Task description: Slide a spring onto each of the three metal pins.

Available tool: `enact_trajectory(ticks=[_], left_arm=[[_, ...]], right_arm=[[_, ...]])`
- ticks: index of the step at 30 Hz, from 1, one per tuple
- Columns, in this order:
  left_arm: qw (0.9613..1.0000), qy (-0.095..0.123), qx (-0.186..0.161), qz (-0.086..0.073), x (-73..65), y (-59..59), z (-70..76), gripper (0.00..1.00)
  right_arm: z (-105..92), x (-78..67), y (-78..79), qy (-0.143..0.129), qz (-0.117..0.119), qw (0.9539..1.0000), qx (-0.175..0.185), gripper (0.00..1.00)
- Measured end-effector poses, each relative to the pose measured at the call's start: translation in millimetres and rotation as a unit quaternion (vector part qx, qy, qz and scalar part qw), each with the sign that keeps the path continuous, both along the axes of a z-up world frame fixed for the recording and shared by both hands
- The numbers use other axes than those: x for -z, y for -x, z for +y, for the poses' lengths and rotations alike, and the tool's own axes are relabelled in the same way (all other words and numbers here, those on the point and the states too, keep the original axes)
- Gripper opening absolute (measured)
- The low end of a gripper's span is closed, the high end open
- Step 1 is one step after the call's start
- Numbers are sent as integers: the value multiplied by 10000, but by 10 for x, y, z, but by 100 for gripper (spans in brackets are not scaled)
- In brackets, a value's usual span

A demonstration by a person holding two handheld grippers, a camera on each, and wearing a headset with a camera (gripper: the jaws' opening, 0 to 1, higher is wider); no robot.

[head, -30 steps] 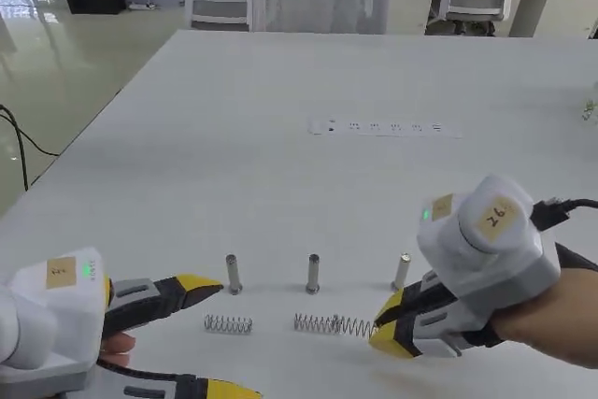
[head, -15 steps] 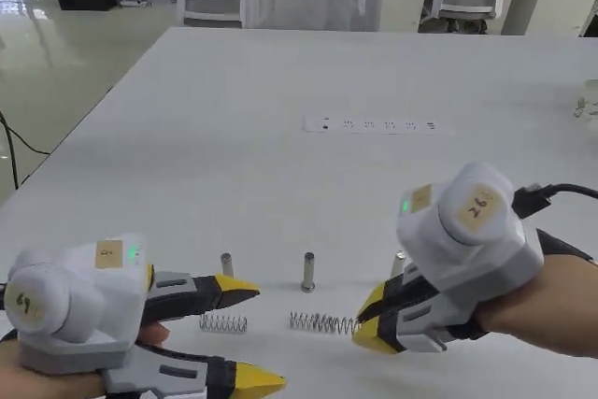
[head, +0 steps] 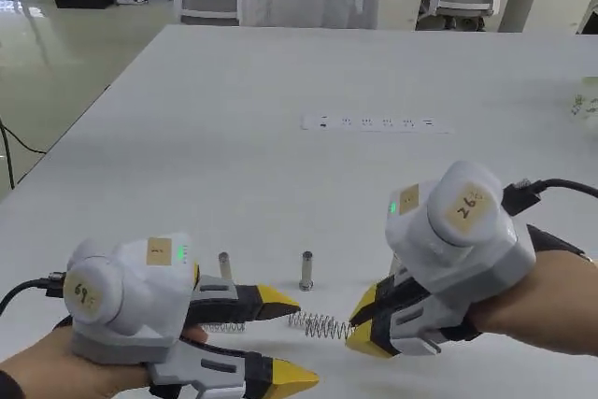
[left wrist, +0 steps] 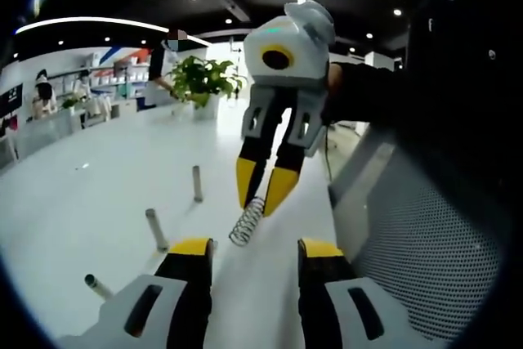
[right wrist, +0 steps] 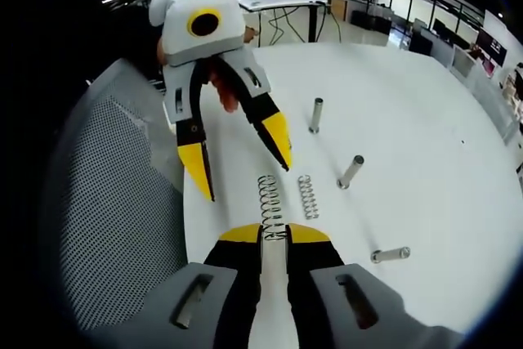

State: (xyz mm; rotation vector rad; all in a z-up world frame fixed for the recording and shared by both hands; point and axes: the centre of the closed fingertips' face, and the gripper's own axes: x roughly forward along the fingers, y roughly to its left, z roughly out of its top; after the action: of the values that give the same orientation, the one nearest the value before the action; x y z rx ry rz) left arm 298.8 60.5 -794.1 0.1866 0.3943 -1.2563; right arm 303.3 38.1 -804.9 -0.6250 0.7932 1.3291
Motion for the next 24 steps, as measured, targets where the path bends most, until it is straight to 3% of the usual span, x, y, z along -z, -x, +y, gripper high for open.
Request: enact_trajectory(ticks=[14,24], left_arm=[[9993,-89,317,-168,-4,76,-90,18],[9976,-274,495,-407,25,100,-110,8]], right_arm=[[21,5,114,147,43,9993,-348,8],[33,-13,167,205,55,9987,-462,8]])
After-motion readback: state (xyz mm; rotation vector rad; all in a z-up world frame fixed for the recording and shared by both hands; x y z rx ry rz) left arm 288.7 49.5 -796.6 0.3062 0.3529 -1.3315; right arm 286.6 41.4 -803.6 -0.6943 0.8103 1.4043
